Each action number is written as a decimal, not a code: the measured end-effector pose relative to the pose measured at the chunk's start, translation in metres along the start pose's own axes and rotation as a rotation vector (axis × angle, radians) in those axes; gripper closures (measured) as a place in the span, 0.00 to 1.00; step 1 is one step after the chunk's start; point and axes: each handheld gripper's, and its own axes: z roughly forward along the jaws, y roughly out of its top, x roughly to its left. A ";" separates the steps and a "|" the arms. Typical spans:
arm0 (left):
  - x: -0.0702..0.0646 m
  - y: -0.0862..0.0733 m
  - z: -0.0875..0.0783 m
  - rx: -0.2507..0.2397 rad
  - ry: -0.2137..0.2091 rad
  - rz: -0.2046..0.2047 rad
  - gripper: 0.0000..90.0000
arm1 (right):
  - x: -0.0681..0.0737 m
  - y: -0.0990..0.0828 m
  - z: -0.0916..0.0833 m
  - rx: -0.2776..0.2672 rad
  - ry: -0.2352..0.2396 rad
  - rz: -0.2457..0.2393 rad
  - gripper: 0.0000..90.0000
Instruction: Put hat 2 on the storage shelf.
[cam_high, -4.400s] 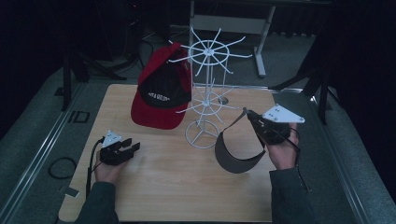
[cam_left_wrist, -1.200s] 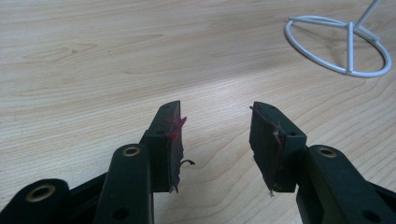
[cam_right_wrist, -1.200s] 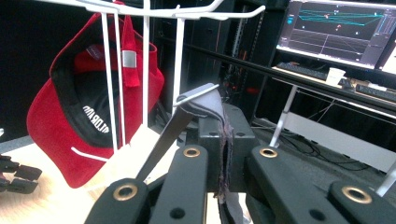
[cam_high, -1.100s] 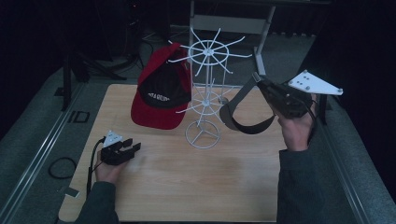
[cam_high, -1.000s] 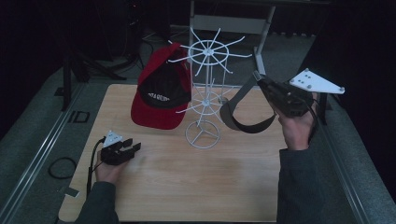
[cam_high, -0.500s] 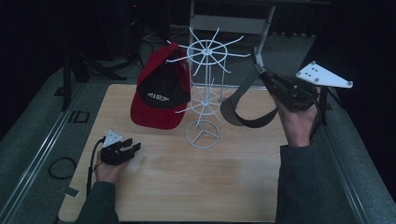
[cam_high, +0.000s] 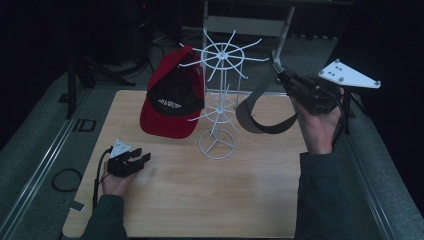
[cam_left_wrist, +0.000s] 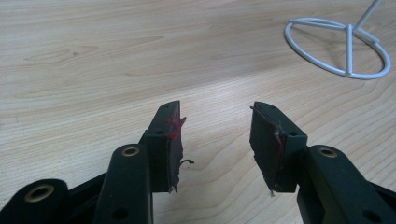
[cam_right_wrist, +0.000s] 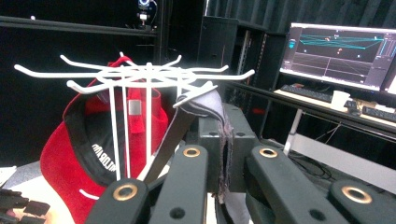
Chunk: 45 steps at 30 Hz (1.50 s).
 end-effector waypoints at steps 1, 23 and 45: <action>0.000 0.000 0.000 0.000 0.000 0.001 0.60 | 0.000 0.001 0.000 -0.002 0.001 0.000 0.98; -0.002 0.001 -0.003 -0.022 -0.011 0.002 0.61 | -0.005 0.014 0.013 0.002 0.023 0.017 0.98; -0.015 0.018 -0.021 -0.129 -0.081 0.014 0.62 | -0.009 0.018 0.024 0.020 0.026 0.020 0.98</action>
